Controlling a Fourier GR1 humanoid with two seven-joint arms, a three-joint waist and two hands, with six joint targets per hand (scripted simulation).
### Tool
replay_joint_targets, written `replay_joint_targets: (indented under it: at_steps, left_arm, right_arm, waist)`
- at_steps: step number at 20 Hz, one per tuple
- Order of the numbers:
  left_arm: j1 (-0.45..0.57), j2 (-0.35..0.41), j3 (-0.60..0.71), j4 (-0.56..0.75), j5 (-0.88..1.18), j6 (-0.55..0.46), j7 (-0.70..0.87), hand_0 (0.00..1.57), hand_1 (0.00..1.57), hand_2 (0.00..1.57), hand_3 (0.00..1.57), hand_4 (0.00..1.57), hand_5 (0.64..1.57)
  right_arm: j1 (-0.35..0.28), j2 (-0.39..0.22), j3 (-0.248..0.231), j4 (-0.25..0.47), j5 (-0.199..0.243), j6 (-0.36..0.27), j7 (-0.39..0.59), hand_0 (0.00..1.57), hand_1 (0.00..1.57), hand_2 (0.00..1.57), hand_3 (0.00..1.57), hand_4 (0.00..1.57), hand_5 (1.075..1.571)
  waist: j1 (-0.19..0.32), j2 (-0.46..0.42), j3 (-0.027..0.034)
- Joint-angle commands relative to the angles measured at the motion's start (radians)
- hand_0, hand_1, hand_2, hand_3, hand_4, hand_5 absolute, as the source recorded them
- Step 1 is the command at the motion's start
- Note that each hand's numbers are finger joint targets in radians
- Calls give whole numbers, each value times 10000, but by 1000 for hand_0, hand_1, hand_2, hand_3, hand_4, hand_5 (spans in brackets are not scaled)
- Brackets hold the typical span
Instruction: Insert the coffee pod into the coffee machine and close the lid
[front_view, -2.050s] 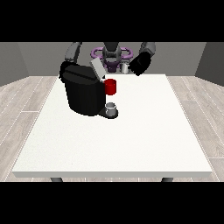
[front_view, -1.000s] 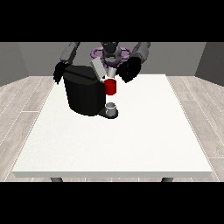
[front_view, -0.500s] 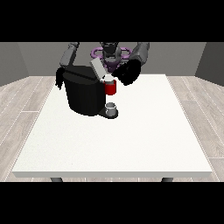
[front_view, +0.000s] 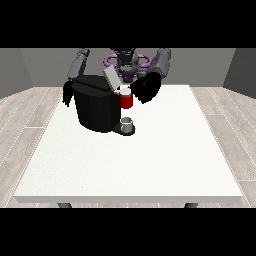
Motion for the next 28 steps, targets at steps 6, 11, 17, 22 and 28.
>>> replay_joint_targets:
  at_steps: [6,11,17,22,28]
  left_arm:
    - [-364,170,-13,295,-129,300,-172,1391,1391,1434,1386,593,1571]
    - [-350,-485,-76,203,-74,671,202,1374,1374,1384,1258,554,1571]
    - [812,-1446,84,-487,941,285,-1488,0,0,0,0,0,1571]
    - [2764,-2731,151,-900,1727,171,-2000,0,0,0,0,0,1571]
    - [5780,-3370,470,-861,2717,-682,-3631,0,0,0,0,210,1571]
  right_arm:
    - [-549,201,-26,422,135,-363,9,0,0,0,0,250,1571]
    - [-624,-177,-215,953,18,106,-163,0,0,0,0,284,1571]
    - [-464,-611,-1228,1777,-678,161,-333,0,0,0,0,343,1571]
    - [1029,-627,-1409,2415,-762,439,-814,0,0,0,0,201,1571]
    - [2927,141,-943,2099,-406,222,-1447,0,0,0,0,227,1571]
  waist:
    - [-16,393,-21]
    - [-21,138,-19]
    - [1260,-155,-21]
    - [2241,-1956,-24]
    - [2908,-3915,-38]
